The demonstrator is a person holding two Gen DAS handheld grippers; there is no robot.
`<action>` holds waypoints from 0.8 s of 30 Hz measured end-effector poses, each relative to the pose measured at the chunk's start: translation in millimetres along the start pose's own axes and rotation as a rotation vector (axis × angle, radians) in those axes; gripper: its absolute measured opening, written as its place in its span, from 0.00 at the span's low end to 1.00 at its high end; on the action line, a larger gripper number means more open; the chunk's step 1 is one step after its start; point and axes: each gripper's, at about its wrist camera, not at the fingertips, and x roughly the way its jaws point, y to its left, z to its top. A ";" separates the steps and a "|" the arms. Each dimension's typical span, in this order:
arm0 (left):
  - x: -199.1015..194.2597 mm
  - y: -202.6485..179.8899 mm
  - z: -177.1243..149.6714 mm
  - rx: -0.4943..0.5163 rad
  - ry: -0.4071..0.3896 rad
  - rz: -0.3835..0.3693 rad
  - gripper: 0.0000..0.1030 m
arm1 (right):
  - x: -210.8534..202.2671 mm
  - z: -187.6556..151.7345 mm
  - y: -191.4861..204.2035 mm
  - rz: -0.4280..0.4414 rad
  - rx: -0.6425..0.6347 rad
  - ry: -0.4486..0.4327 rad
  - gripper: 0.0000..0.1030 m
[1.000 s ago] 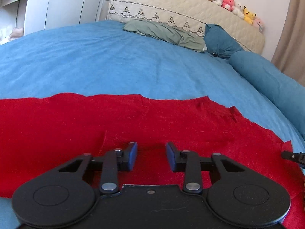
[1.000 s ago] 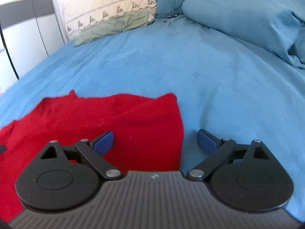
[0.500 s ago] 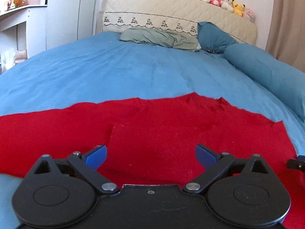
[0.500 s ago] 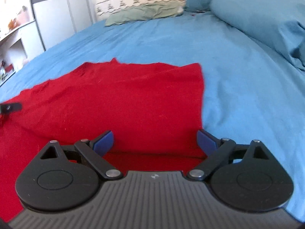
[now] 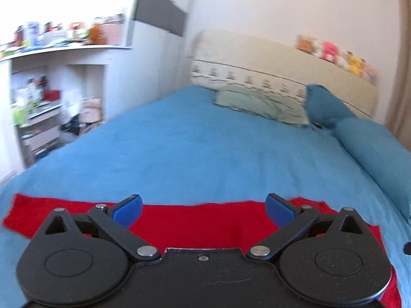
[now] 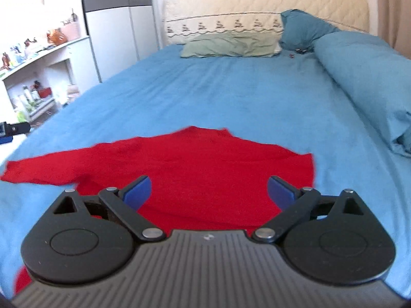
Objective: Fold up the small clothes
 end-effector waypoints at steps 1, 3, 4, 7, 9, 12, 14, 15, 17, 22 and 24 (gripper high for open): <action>-1.5 15.0 0.3 -0.023 0.004 0.019 1.00 | 0.3 0.9 8.2 0.005 0.000 0.000 1.00; -3.6 45.1 -2.6 -0.070 0.004 0.051 1.00 | 6.5 0.7 25.9 0.018 0.003 0.014 1.00; -4.3 58.6 -4.0 -0.092 0.007 0.066 1.00 | 6.6 -2.5 34.5 0.030 0.012 0.026 1.00; -1.6 103.4 -14.9 -0.156 0.028 0.118 1.00 | 21.1 -8.2 53.0 0.051 0.022 0.052 1.00; 5.0 130.9 -24.9 -0.200 0.046 0.146 0.97 | 29.2 -13.5 68.0 0.053 0.008 0.070 1.00; 18.7 170.2 -41.5 -0.270 0.077 0.155 0.85 | 44.7 -17.5 85.5 0.049 -0.019 0.095 1.00; 31.7 193.3 -54.7 -0.318 0.104 0.172 0.77 | 53.2 -17.7 95.5 0.047 -0.032 0.105 1.00; 36.6 203.6 -58.2 -0.338 0.112 0.176 0.74 | 57.3 -17.0 99.2 0.045 -0.034 0.108 1.00; 48.2 222.0 -69.2 -0.387 0.128 0.175 0.64 | 65.0 -16.8 103.3 0.043 -0.038 0.112 1.00; 69.3 246.7 -80.3 -0.456 0.103 0.187 0.51 | 78.6 -18.8 113.7 0.017 -0.071 0.110 1.00; 75.1 251.4 -76.1 -0.477 0.080 0.200 0.47 | 82.9 -20.5 115.9 0.009 -0.080 0.111 1.00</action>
